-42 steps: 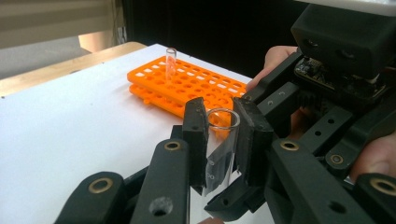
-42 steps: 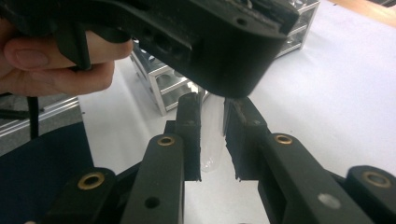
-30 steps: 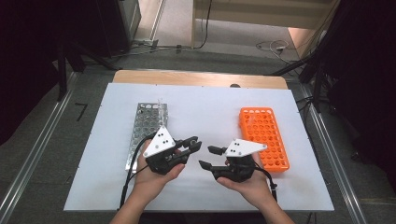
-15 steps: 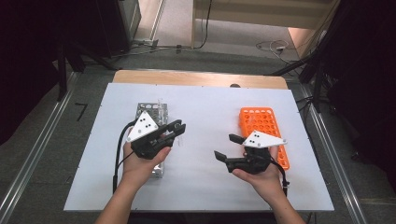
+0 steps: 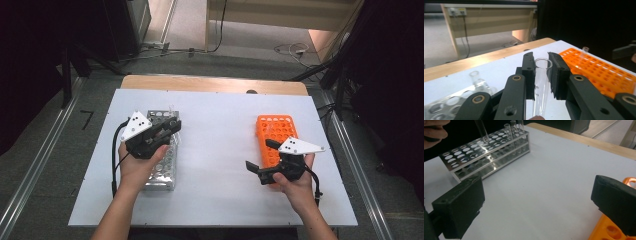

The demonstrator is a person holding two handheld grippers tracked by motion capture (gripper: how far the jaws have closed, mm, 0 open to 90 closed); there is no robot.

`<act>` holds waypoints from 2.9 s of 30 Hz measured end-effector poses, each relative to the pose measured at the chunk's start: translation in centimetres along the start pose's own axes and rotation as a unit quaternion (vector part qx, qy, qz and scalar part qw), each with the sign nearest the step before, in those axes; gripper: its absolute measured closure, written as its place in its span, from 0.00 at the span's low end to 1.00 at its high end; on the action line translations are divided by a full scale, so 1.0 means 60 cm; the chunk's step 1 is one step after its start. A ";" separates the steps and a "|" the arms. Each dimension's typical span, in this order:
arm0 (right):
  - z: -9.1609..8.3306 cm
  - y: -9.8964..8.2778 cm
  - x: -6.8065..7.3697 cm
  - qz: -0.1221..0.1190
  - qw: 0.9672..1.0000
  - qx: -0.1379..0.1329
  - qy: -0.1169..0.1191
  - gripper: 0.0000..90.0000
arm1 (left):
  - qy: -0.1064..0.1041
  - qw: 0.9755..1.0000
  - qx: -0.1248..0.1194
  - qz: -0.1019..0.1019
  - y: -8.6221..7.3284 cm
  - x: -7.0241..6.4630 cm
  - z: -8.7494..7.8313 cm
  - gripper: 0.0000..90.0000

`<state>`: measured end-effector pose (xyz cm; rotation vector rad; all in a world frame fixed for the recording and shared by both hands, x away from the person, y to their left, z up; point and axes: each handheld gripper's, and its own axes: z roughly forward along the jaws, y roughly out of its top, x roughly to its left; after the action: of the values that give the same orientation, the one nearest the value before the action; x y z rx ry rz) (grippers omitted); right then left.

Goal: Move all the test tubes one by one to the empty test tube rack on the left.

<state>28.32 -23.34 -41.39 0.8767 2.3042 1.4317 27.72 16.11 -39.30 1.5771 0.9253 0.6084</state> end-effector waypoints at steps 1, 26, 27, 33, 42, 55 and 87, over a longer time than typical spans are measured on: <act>-0.002 -0.001 -0.003 0.003 1.000 0.000 -0.002 0.00 | 0.006 1.000 -0.002 -0.002 -0.001 0.005 -0.001 0.84; -0.014 -0.010 -0.027 0.016 1.000 -0.002 -0.020 0.00 | 0.080 0.997 0.003 -0.020 -0.023 0.056 0.054 0.84; -0.014 -0.010 -0.027 0.017 1.000 -0.003 -0.020 0.00 | 0.083 0.996 0.004 -0.021 -0.024 0.055 0.055 0.84; -0.016 -0.010 -0.028 0.017 1.000 -0.006 -0.020 0.00 | 0.085 0.996 0.020 -0.024 -0.028 0.054 0.061 0.84; -0.021 -0.009 -0.031 0.019 1.000 -0.011 -0.023 0.00 | 0.091 0.994 0.052 -0.028 -0.030 0.049 0.059 0.84; -0.022 -0.009 -0.032 0.022 0.999 -0.011 -0.024 0.00 | 0.090 0.991 0.095 -0.019 -0.040 0.045 0.069 0.84; -0.029 -0.010 -0.047 0.029 0.999 -0.014 -0.036 0.00 | 0.062 0.990 0.128 -0.022 -0.035 0.035 0.061 0.67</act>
<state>29.37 -26.50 -41.30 0.9770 2.2178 1.4276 31.32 15.89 -42.31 1.7567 1.1659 0.5793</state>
